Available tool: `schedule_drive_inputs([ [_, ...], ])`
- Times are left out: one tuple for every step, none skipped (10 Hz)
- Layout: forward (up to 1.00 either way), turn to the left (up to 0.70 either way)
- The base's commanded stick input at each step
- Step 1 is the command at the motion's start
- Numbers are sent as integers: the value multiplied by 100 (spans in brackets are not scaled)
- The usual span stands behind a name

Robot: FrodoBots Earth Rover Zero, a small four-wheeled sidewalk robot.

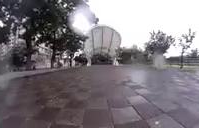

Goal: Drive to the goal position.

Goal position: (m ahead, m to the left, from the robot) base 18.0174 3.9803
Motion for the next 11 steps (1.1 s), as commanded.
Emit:
schedule_drive_inputs([
  [85,0],
  [85,0],
  [86,0],
  [86,0],
  [86,0],
  [86,0],
  [86,0],
  [86,0],
  [86,0],
  [86,0],
  [86,0],
])
